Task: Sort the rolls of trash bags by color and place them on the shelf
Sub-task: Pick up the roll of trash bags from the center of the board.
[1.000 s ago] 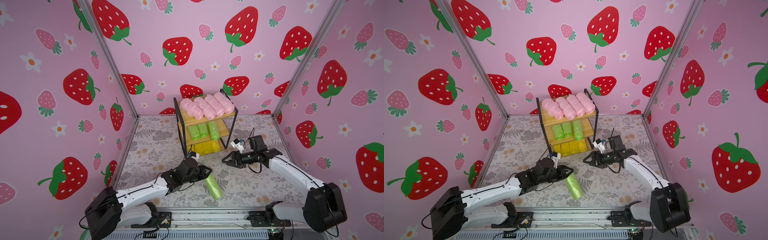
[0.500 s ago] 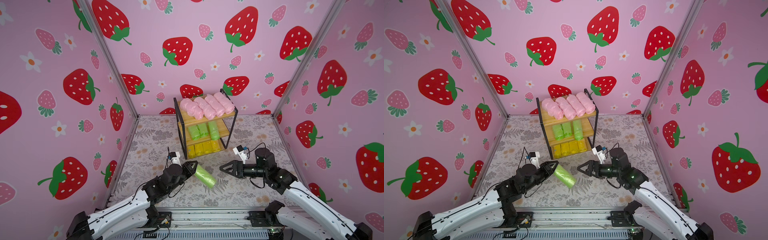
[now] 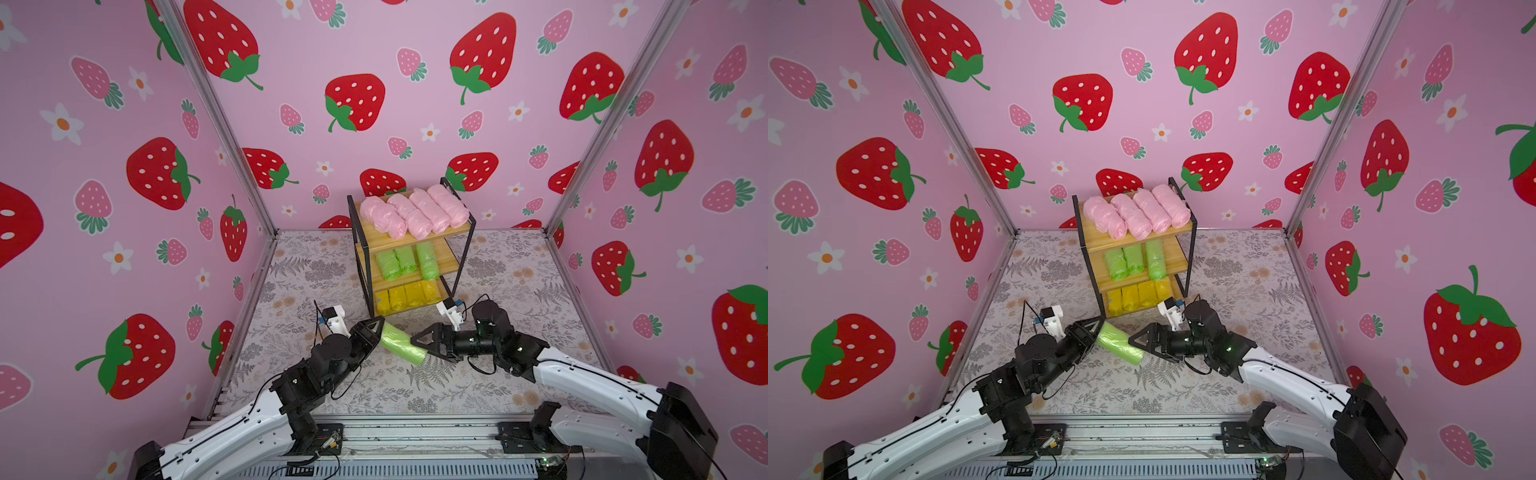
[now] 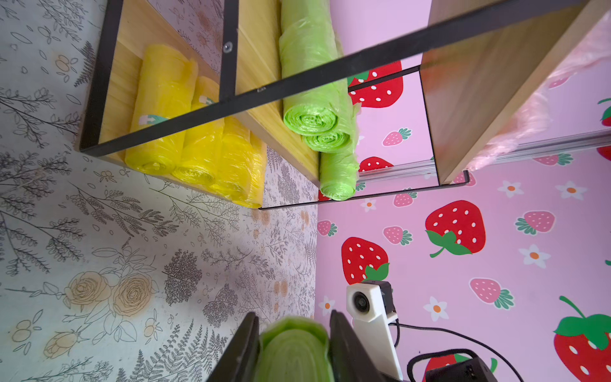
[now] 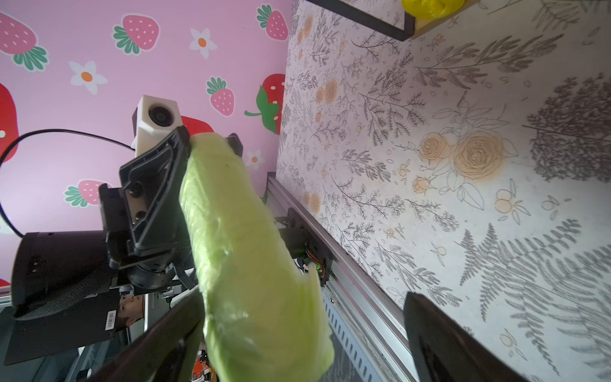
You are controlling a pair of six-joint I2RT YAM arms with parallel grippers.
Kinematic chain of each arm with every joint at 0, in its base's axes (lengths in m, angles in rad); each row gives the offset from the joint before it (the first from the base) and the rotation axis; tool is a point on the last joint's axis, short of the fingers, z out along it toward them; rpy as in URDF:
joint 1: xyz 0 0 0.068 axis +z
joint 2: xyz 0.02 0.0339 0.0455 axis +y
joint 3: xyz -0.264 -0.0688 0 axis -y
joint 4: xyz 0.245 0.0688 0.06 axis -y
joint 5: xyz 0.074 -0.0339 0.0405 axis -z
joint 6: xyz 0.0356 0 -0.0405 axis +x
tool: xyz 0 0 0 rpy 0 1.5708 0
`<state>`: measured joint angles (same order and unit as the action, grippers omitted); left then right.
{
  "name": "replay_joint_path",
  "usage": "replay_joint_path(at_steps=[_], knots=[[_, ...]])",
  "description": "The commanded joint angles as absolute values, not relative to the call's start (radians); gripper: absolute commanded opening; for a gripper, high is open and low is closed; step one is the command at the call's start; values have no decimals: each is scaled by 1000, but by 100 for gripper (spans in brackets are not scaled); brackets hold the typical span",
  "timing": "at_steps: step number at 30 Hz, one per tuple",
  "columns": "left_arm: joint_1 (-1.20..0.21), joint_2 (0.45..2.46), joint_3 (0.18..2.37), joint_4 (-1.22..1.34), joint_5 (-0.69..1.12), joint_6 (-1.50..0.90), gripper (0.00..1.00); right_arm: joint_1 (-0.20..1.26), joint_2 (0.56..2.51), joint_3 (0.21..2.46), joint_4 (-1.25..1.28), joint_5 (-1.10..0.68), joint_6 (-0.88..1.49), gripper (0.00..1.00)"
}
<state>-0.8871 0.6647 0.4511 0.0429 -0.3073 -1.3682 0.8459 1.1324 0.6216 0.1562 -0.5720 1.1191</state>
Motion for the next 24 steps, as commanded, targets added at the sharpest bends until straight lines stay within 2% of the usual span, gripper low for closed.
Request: replay_joint_path(at_steps=[1, 8, 10, 12, 16, 22, 24], knots=[[-884, 650, 452, 86, -327, -1383, 0, 879, 1153, 664, 274, -573, 1169, 99], [-885, 632, 442, 87, -341, -1385, 0, 935, 1165, 700, 262, -557, 1172, 92], [-885, 628, 443, 84, -342, -1381, 0, 945, 1165, 697, 276, -558, 1172, 75], [-884, 626, 446, 80, -343, -1379, 0, 951, 1165, 690, 287, -551, 1183, 69], [-884, 627, 447, 80, -345, -1377, 0, 960, 1180, 677, 328, -558, 1215, 65], [-884, 626, 446, 82, -344, -1375, 0, 993, 1205, 690, 333, -555, 1218, 68], [-884, 625, 446, 82, -344, -1375, 0, 1000, 1213, 697, 340, -556, 1219, 60]])
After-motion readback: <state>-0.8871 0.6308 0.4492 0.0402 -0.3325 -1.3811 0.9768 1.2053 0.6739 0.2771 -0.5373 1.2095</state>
